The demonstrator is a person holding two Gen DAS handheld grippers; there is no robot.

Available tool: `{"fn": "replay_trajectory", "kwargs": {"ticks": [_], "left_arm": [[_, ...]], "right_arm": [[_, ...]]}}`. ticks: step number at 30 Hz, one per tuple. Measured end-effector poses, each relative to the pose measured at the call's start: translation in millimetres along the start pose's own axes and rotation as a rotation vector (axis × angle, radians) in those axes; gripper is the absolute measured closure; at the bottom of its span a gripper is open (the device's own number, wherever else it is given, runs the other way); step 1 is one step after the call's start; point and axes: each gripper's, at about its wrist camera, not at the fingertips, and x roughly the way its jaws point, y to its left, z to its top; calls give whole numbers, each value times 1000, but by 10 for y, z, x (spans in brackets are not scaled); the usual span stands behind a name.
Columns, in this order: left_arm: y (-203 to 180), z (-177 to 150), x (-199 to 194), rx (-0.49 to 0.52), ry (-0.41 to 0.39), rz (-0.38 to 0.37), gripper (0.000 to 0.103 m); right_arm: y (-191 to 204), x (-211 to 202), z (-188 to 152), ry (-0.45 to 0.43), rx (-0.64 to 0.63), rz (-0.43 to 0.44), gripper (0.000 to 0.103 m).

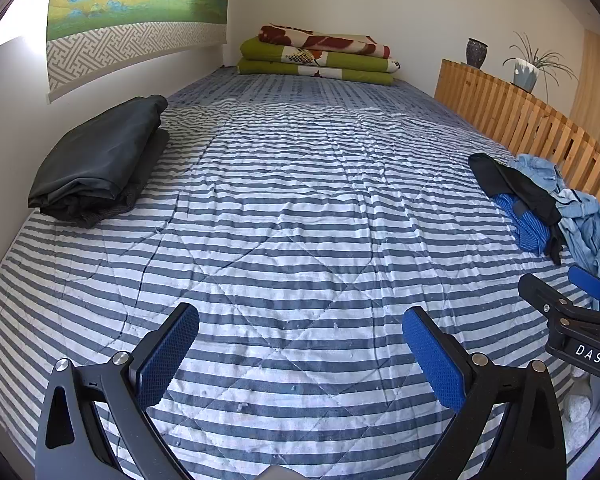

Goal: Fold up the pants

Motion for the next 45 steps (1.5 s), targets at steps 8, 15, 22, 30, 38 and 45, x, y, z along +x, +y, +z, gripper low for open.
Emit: {"fn": "replay_trajectory", "kwargs": {"ticks": [8,15,22,30,38,45], "left_arm": [[-27,-1,25,7,1,-4,0],[-61,-22,42,17,2,-7,0],[-37,-28,35,19,3,-10,0],[-68,-29,64,26,9,-13,0],[-91,-45,72,29,7,-17,0],[-117,-54,67,33,8,-20,0]], "right_arm": [[-24,-1,-8,2,5,1,1],[-47,13,-14,9,9,1,1],[-54,22,-19,8,7,-9,1],[-57,41,-18,13,11,-12,1],[-60,51,-20,16,11,-14,1],[-72,56,-16,15,10,-16,1]]}}
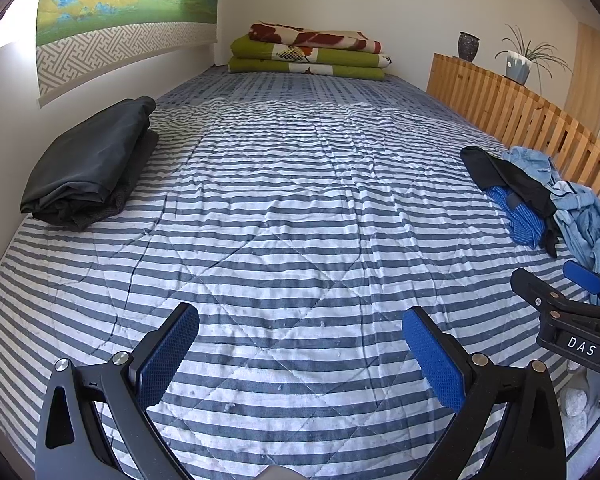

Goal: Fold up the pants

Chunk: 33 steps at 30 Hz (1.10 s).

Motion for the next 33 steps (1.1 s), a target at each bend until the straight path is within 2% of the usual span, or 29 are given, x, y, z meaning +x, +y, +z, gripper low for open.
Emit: {"fn": "replay_trajectory", "kwargs": {"ticks": [28,33], "left_arm": [[-34,-8,7,8,9,-1,0],[-23,-36,37,7,18,6,0]], "right_arm": [[-48,3,-14,4,0,-1,1],[-182,39,22,-17,13,-15,1]]}}
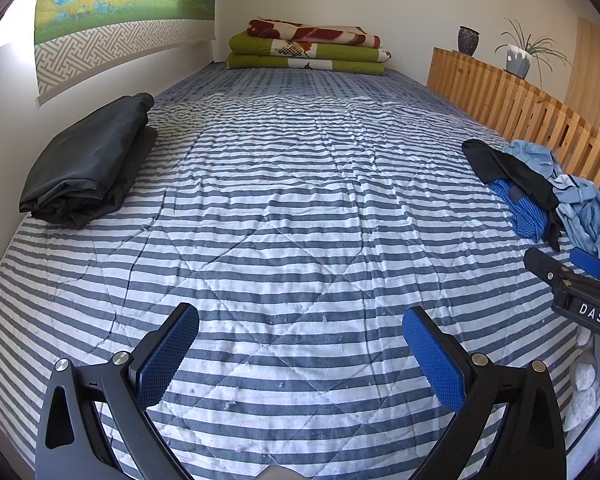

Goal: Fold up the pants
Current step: 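Reach the right tool to the black pants and close on the waistband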

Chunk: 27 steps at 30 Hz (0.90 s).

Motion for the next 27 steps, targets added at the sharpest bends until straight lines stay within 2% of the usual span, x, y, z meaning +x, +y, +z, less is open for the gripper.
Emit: {"fn": "replay_trajectory", "kwargs": {"ticks": [6,10,15,20,25,27], "left_arm": [[-4,17,62,-11,16,-22,0],[-84,27,120,8,21,-20,0],[-154,-23,308,7,89,-75,0],[-127,-102,400,5,95,-46,0],[63,-82,395,-51,89,-43,0],[126,-69,381,-61,83,-39,0]], "right_arm": [[-362,189,85,41,101,12,1],[-521,228,212,19,110,-40,1],[-729,319,360,12,123,-86,1],[-1070,439,482,43,194,-89,8],[-1506,611,572,95,315,-80,28],[-1610,699,662,104,327,-97,29]]}}
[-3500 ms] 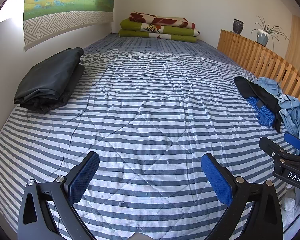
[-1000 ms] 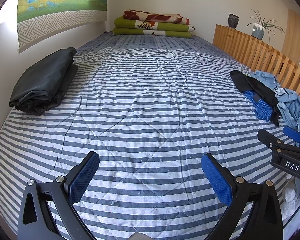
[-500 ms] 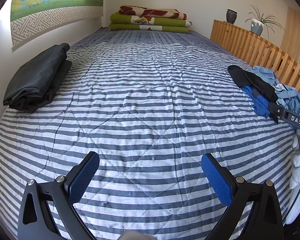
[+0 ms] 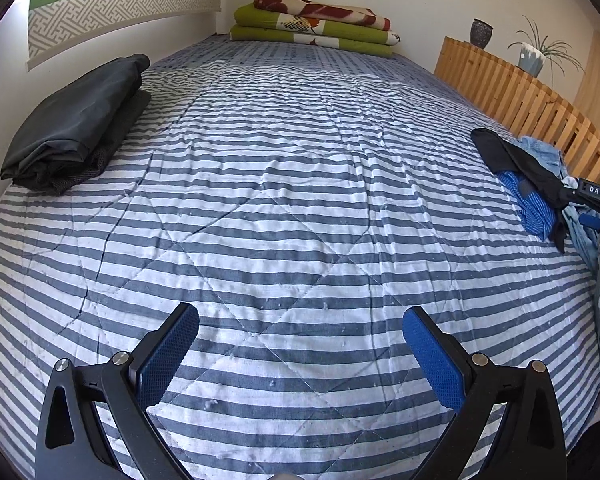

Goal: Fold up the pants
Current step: 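Reach the right tool to the black pants and close on the waistband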

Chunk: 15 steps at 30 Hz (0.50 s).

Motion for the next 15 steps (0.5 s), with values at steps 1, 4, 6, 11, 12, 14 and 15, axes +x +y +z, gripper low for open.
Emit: {"fn": "replay_trajectory", "kwargs": {"ticks": [1,4,6,11,12,14,15], "left_arm": [[26,5,-3,-2,-1,0,0],[103,9,-9,-7,-2,5,0],[156,14,-15,-16,-2,8,0],[292,35,-27,-40,-5,16,0],[310,42,-36,-43,-8,16,0],[338,63,-64,-48,-13,12,1],[349,70,-84,-49,-17,10,1]], "right_arm": [[-14,41,70,-4,-4,-15,29],[9,196,263,4,-41,-66,30],[-8,329,390,40,-22,-60,32],[12,618,628,95,-6,-95,34],[30,654,655,99,-15,-111,41],[70,690,675,114,-43,-129,62],[84,690,677,123,-54,-125,70]]}}
